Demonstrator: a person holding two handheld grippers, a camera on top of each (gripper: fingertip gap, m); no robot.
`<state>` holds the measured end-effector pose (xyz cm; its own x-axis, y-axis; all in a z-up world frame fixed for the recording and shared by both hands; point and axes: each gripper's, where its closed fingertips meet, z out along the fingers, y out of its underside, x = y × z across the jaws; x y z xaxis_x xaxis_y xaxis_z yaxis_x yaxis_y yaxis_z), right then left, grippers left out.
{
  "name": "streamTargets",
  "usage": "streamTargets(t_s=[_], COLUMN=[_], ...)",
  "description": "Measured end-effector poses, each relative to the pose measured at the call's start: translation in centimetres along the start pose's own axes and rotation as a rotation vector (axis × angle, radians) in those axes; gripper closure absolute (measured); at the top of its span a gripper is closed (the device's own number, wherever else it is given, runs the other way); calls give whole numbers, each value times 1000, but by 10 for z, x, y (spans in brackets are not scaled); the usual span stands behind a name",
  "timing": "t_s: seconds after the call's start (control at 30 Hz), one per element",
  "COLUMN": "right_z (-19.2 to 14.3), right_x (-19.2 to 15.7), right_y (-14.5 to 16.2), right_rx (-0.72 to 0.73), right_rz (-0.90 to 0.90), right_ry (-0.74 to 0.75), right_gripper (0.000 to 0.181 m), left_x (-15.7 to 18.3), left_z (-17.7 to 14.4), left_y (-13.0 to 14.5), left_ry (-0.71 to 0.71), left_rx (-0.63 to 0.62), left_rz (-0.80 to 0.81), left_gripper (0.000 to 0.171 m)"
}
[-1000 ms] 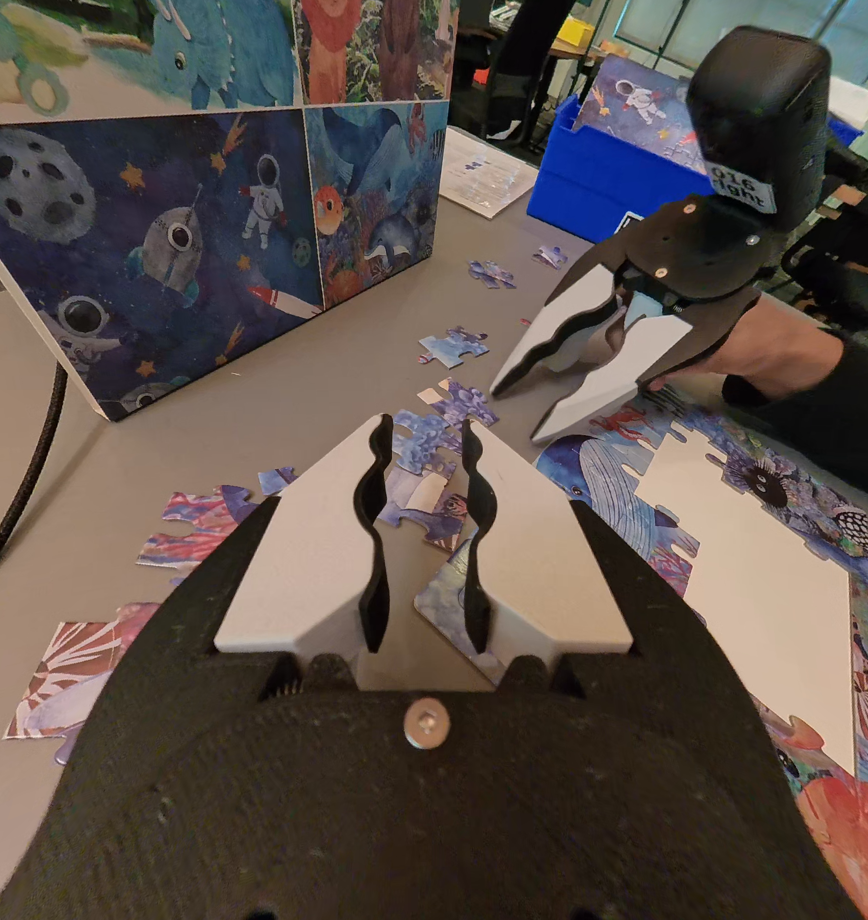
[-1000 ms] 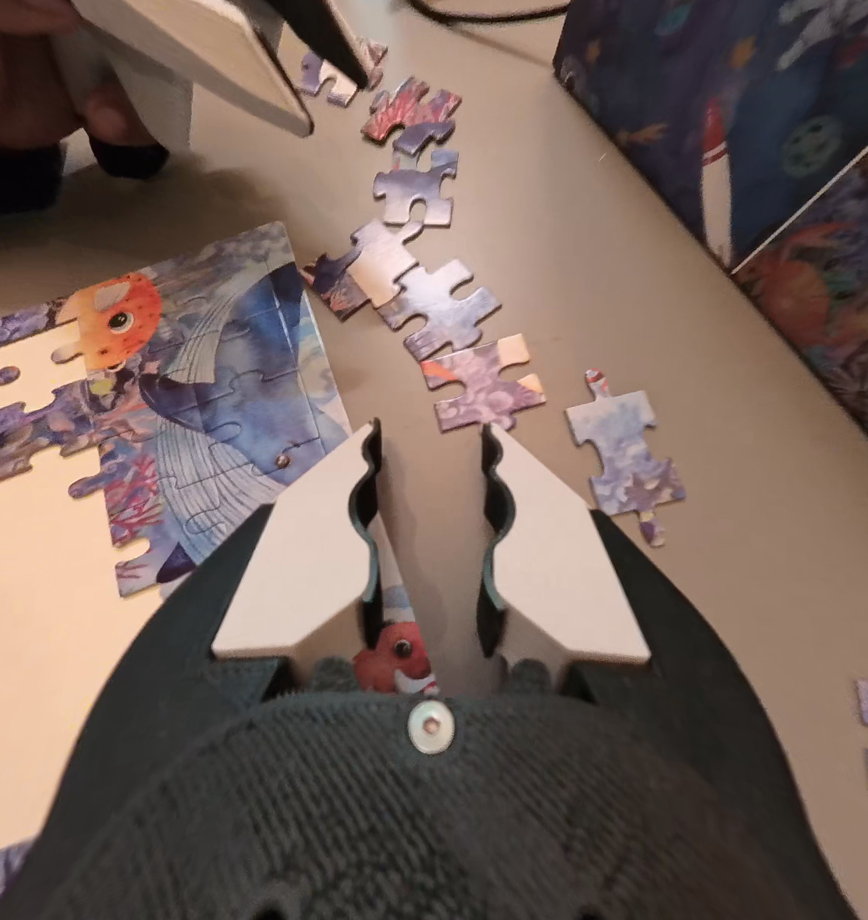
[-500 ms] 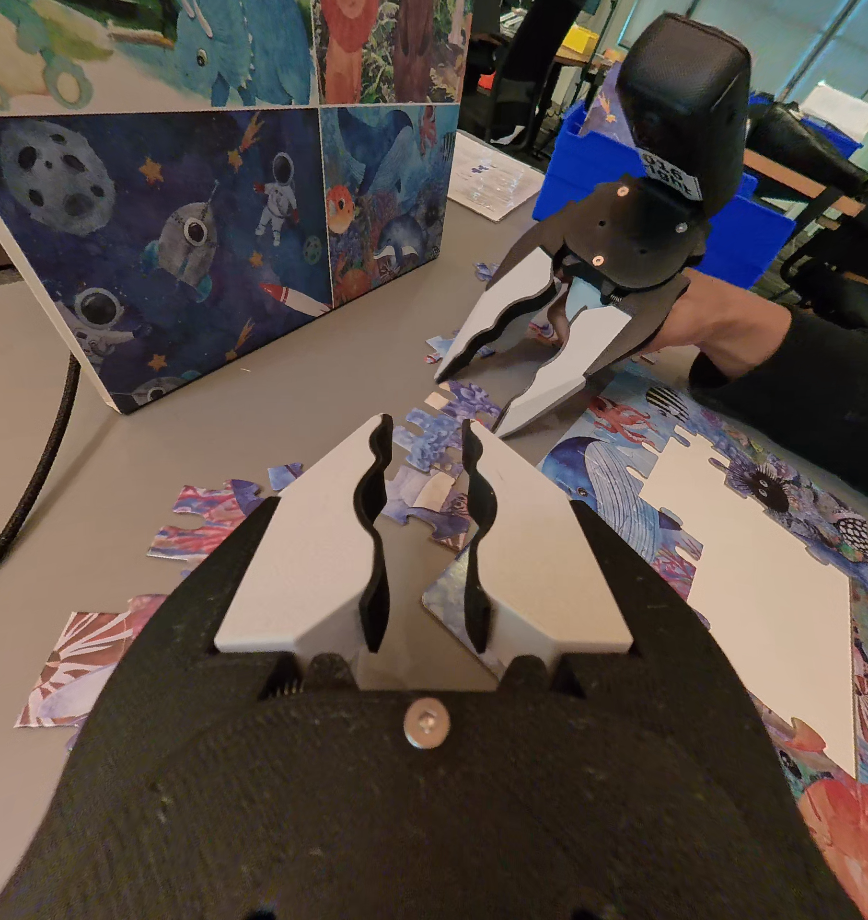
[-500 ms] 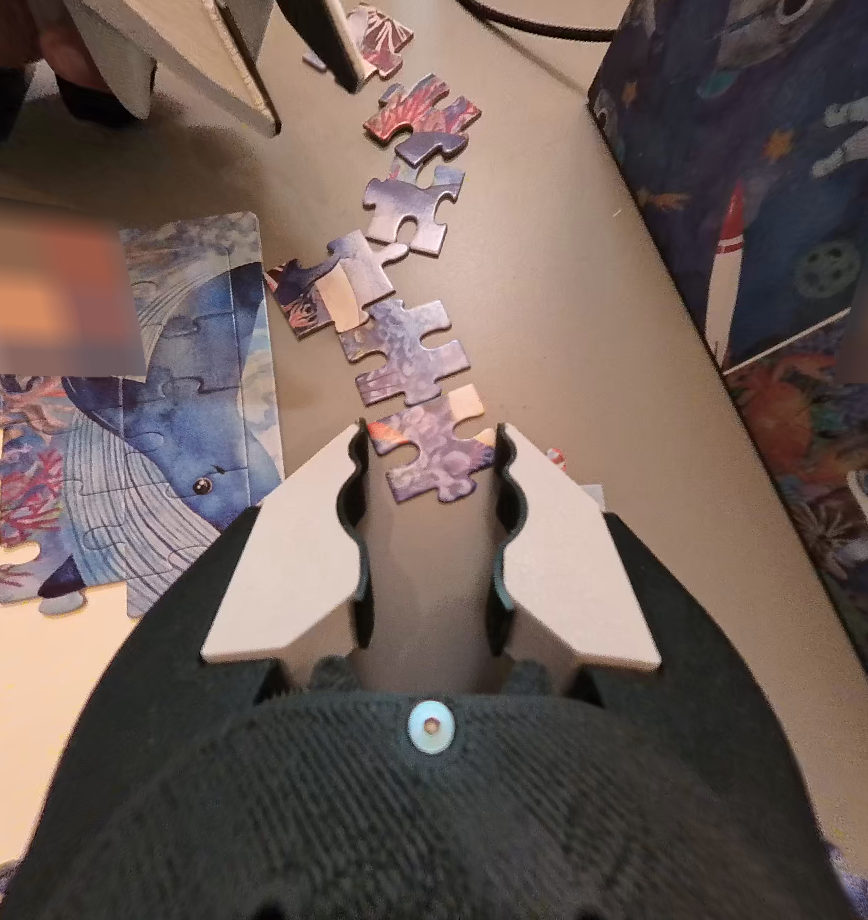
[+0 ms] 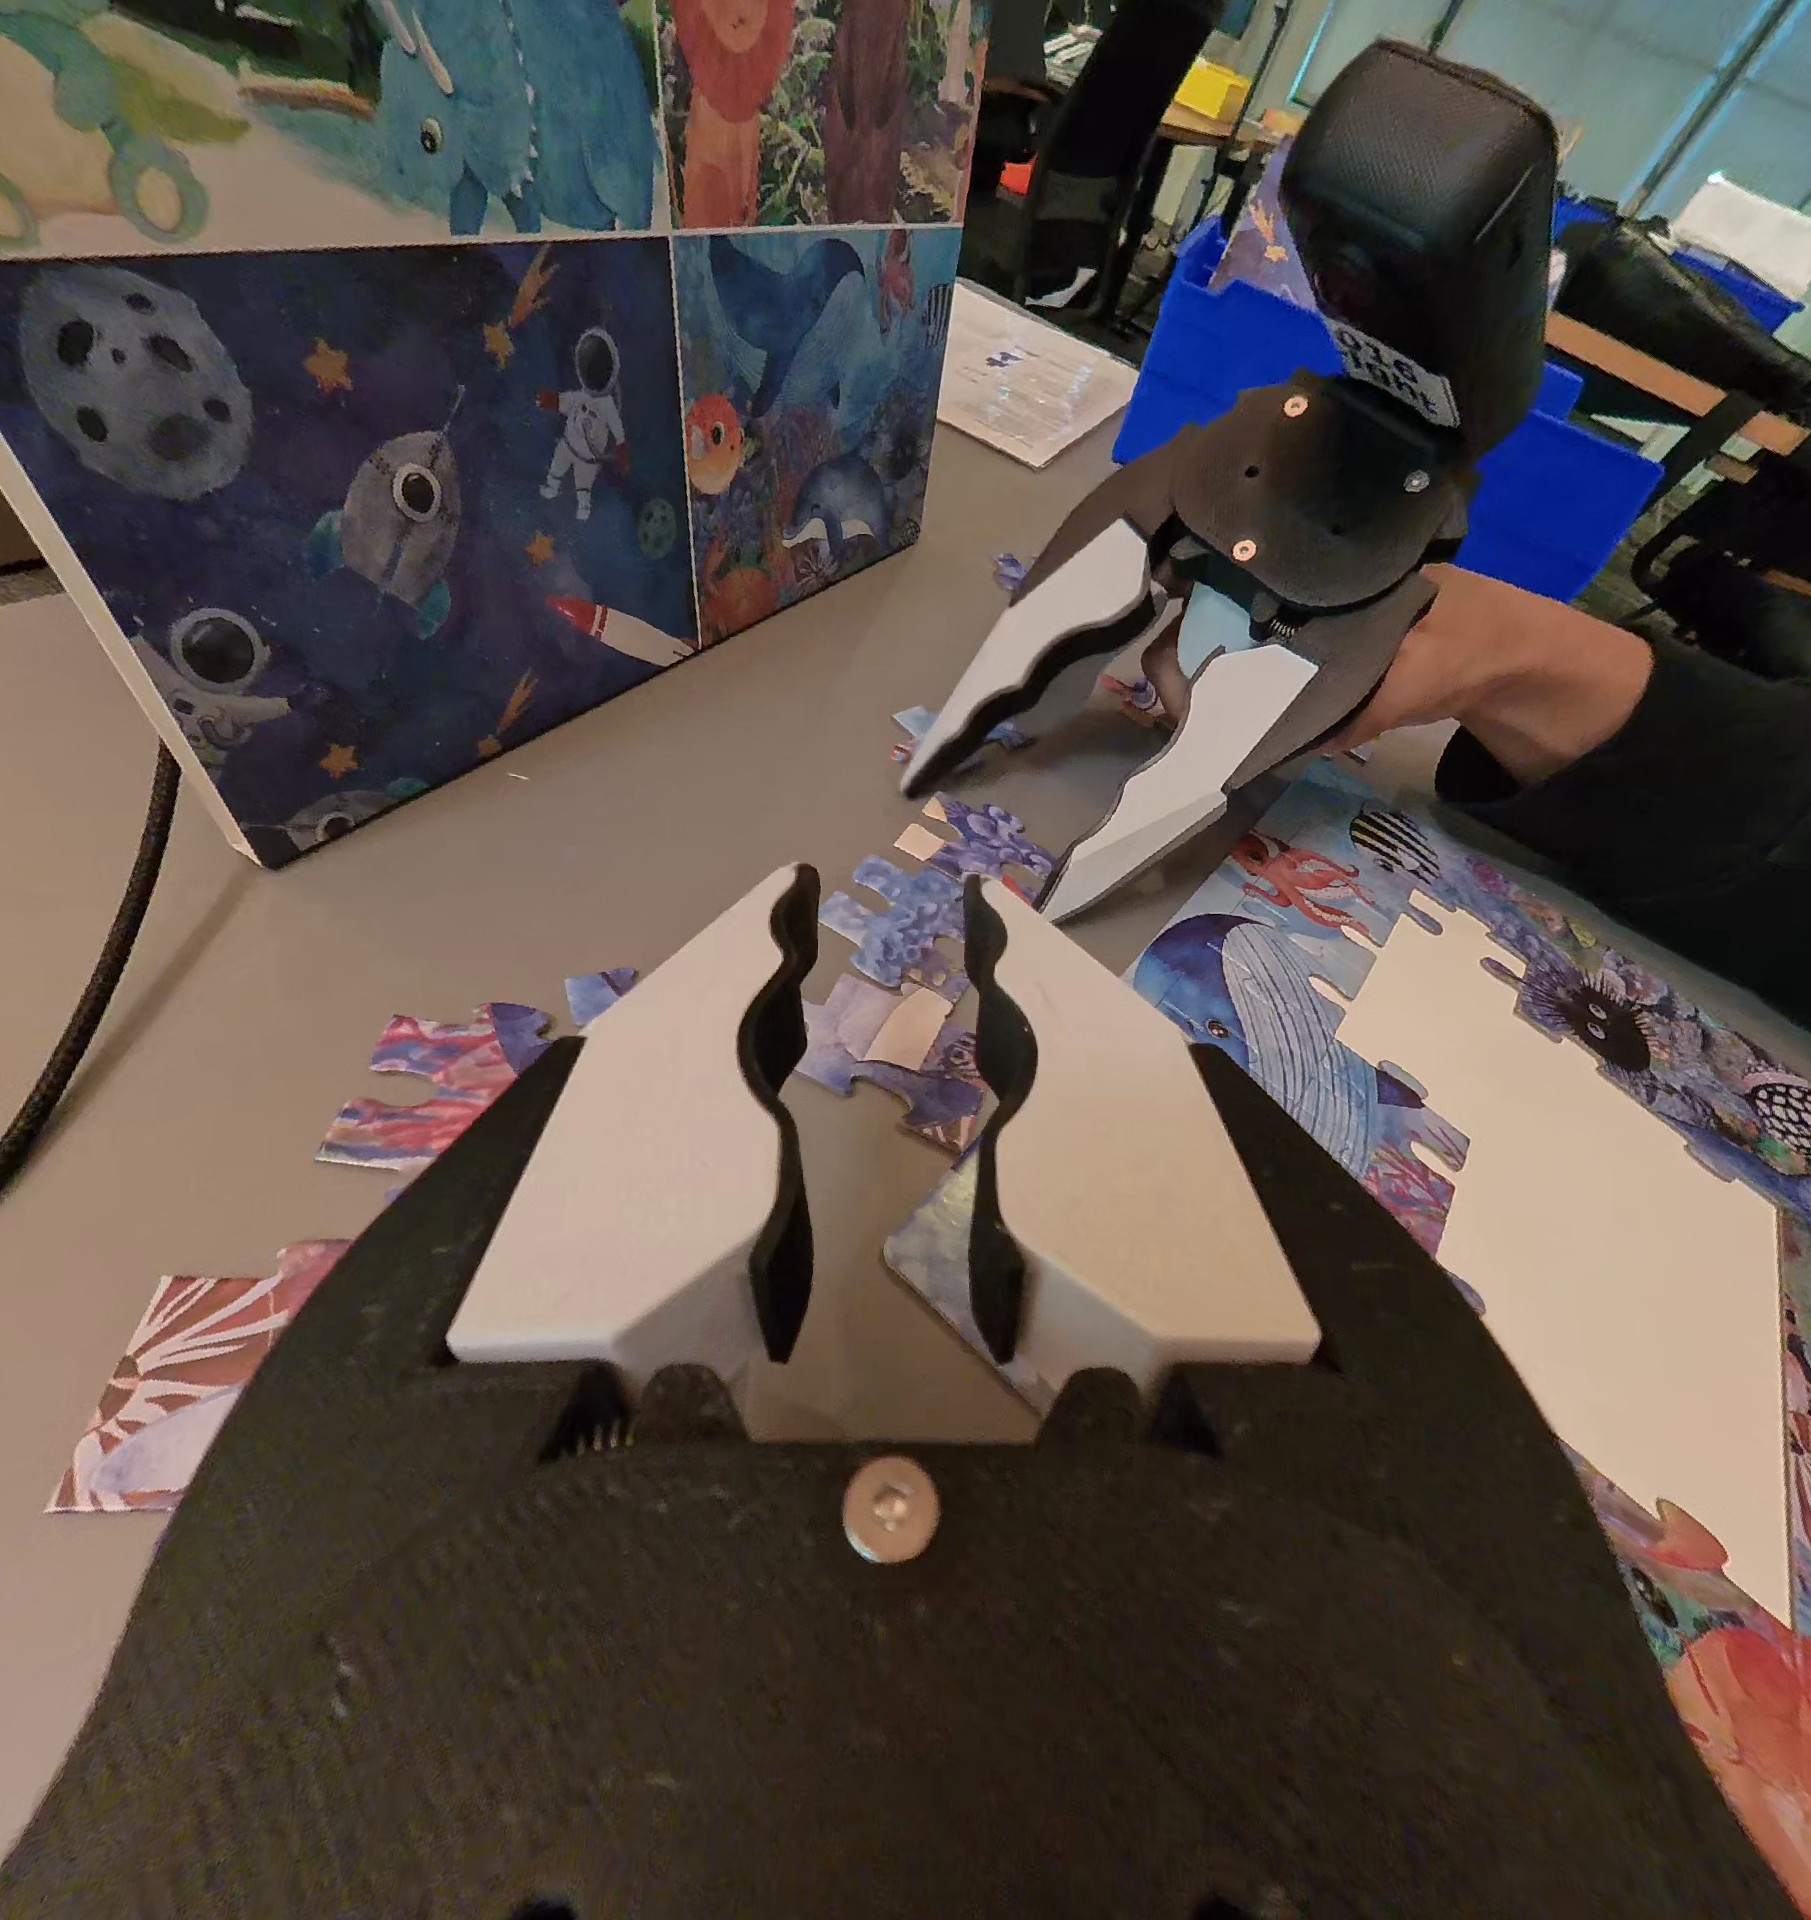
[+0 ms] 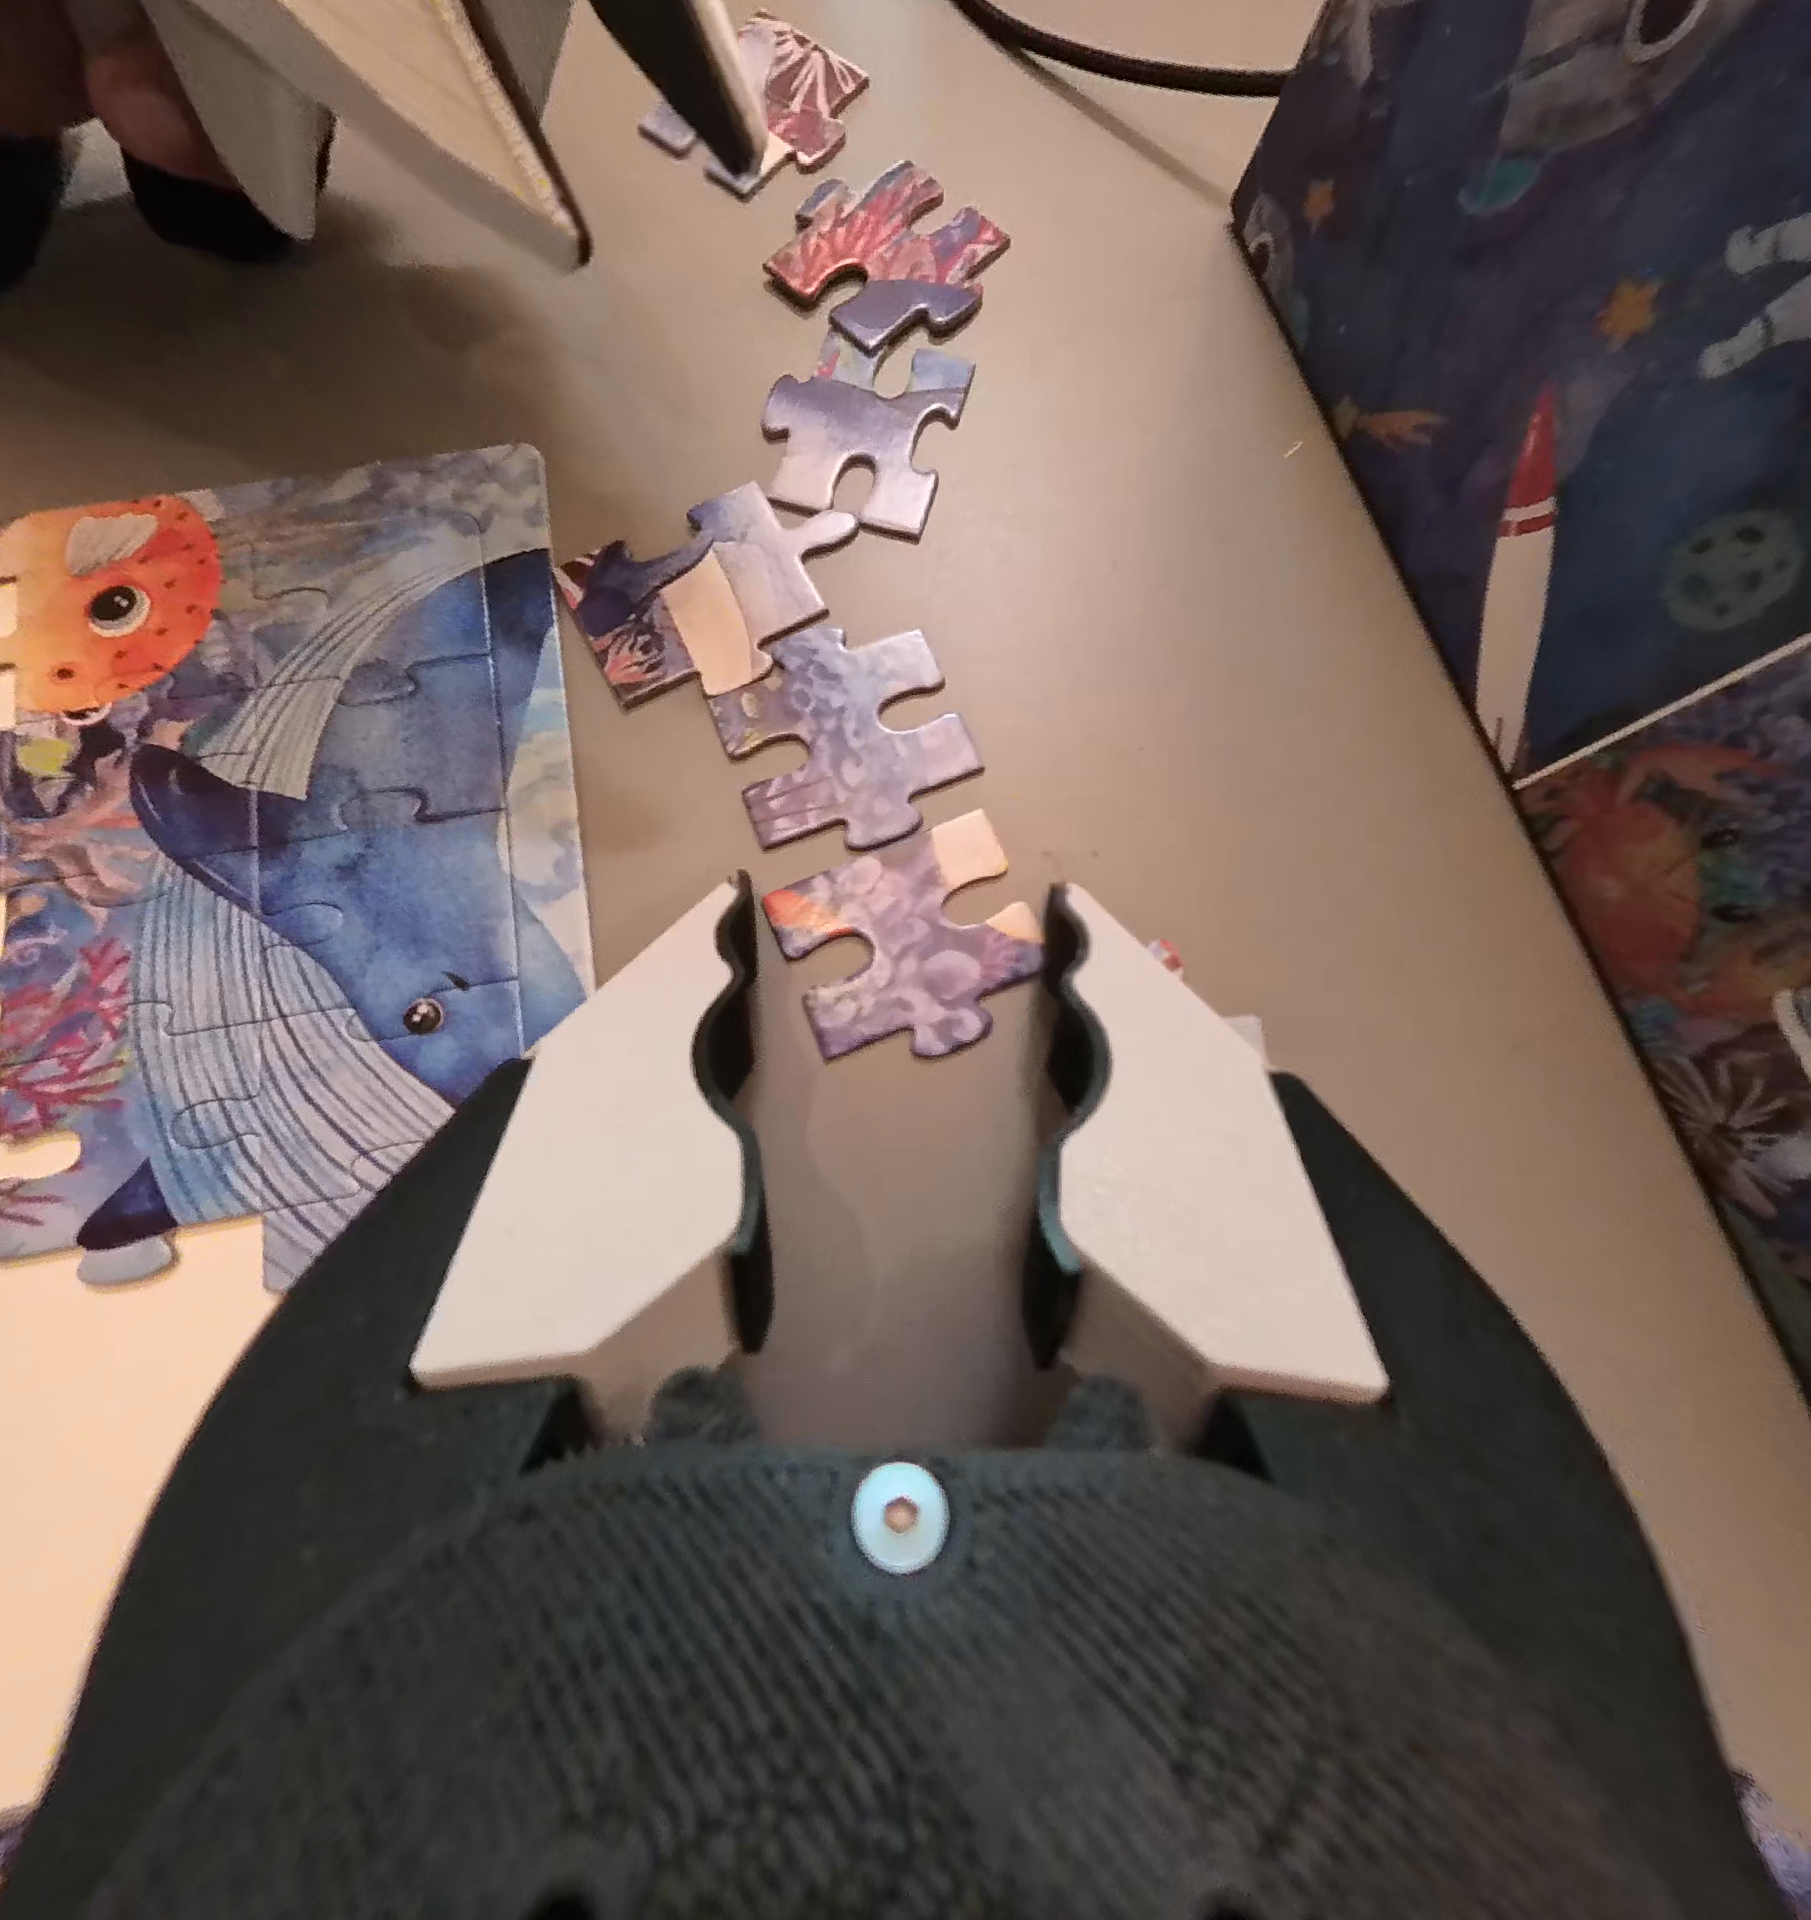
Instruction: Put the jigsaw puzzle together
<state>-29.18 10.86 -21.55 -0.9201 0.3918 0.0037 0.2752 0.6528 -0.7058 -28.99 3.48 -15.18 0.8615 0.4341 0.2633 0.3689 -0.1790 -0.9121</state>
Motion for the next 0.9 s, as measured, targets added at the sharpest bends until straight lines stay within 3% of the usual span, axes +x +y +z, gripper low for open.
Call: streamTargets(t_s=[0.17, 0.2, 0.53, 0.6, 0.9], right_z=[0, -1, -2, -5, -21], right_x=[-3, -5, -9, -10, 2], right_y=[0, -1, 0, -5, -19], right_rx=[-23, -17, -40, -19, 52], right_rz=[-9, -13, -26, -43, -11], right_ry=[-3, -16, -10, -3, 59], right_gripper=[134, 149, 149, 175, 154], left_x=[-2, -2, -2, -2, -4], left_z=[-4, -4, -9, -10, -10], left_y=[-4, -5, -12, -13, -13], left_ry=[-12, -12, -25, -27, -30], left_rx=[17, 20, 42, 45, 47], left_rz=[5, 4, 19, 21, 16], left_gripper=[148, 148, 148, 148, 148])
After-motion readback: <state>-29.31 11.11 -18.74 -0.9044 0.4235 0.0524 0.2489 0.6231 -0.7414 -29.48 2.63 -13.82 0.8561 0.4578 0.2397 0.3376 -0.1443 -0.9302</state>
